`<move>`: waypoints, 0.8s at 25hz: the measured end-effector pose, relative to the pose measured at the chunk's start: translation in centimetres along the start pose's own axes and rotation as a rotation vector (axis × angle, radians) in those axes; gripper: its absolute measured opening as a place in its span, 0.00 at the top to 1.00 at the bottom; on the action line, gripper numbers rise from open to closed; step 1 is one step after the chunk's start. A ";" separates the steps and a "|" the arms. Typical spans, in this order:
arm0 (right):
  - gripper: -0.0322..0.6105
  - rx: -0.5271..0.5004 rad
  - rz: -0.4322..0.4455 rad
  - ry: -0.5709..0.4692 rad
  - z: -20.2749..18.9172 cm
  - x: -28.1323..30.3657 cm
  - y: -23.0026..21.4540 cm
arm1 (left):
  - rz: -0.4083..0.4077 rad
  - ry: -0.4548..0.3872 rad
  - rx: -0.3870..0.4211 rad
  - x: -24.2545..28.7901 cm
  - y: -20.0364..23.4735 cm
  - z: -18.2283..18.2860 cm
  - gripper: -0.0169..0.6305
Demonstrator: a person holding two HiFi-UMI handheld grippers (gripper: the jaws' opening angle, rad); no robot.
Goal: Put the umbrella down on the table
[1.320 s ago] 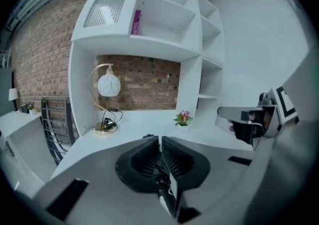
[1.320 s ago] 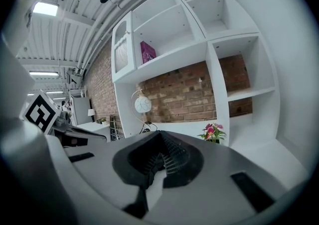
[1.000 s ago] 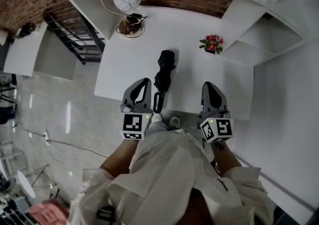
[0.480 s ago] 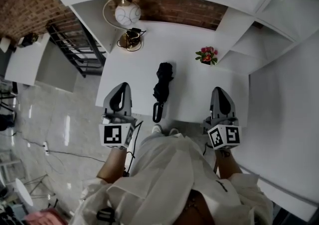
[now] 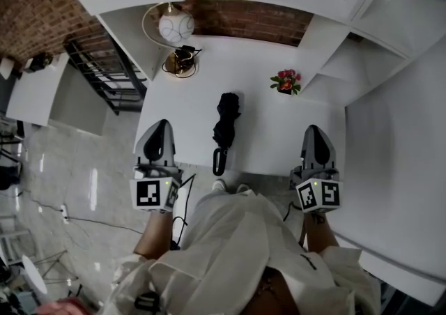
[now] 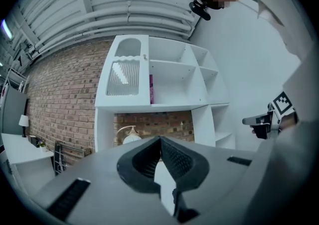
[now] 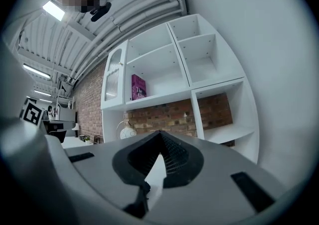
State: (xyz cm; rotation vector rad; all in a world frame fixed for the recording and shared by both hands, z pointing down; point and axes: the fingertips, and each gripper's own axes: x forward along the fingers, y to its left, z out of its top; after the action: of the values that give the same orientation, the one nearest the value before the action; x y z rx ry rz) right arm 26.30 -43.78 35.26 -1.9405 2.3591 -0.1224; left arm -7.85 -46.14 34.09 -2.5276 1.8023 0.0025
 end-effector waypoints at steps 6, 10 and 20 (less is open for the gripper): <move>0.92 0.002 -0.002 0.003 -0.1 -0.1 0.3 | -0.007 0.019 -0.017 -0.1 0.1 -0.9 0.93; 0.92 -0.008 0.001 0.004 -0.2 -0.3 0.4 | -0.029 0.020 -0.015 -0.1 -0.4 -0.9 0.93; 0.92 -0.014 0.010 0.021 -0.7 -0.3 1.1 | -0.048 0.028 -0.020 0.1 -1.0 -1.0 0.93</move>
State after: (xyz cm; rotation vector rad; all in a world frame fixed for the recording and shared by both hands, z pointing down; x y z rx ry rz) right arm 25.23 -43.28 35.79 -1.9432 2.3888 -0.1263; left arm -6.92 -45.97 35.09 -2.5974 1.7593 -0.0169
